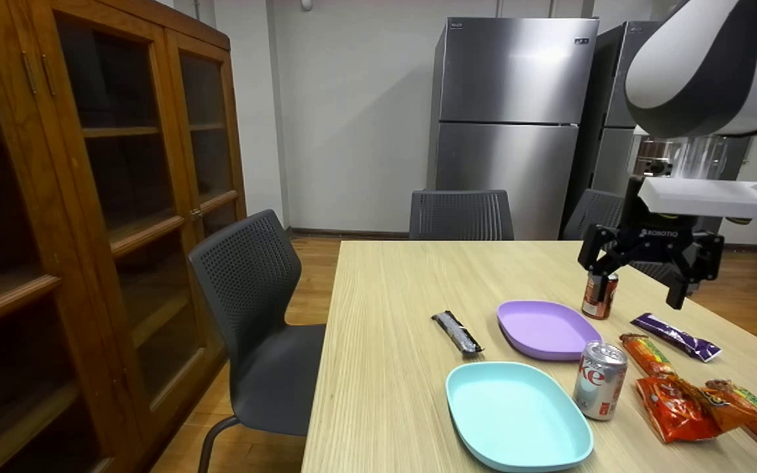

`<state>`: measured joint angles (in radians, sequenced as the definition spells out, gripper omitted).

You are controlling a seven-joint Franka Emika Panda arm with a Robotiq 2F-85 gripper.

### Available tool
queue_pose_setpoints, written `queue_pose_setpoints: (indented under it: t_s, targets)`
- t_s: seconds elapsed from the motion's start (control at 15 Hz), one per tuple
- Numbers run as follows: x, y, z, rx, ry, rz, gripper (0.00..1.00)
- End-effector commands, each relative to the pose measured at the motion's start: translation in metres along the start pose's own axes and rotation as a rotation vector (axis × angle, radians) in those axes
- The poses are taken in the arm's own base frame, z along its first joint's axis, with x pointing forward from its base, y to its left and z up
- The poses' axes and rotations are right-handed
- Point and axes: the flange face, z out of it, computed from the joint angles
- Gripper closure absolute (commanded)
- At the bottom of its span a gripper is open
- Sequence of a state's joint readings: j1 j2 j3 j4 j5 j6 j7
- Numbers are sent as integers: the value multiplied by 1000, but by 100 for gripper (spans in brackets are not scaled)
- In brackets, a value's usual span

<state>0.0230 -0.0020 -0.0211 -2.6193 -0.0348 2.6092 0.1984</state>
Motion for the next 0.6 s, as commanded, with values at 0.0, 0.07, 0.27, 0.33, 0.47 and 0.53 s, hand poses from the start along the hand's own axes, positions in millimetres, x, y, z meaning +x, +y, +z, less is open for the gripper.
queue_pose_setpoints:
  t_s: [0.0, 0.07, 0.27, 0.33, 0.47, 0.53]
  targets:
    - [1, -2, 19, -12, 11, 21, 0]
    - [1, -3, 24, -11, 11, 29, 0]
    - [2, -5, 42, -8, 11, 55, 0]
    - [2, -6, 47, -8, 13, 59, 0]
    - [3, -10, 58, -9, 13, 69, 0]
    - [3, -11, 63, -11, 11, 74, 0]
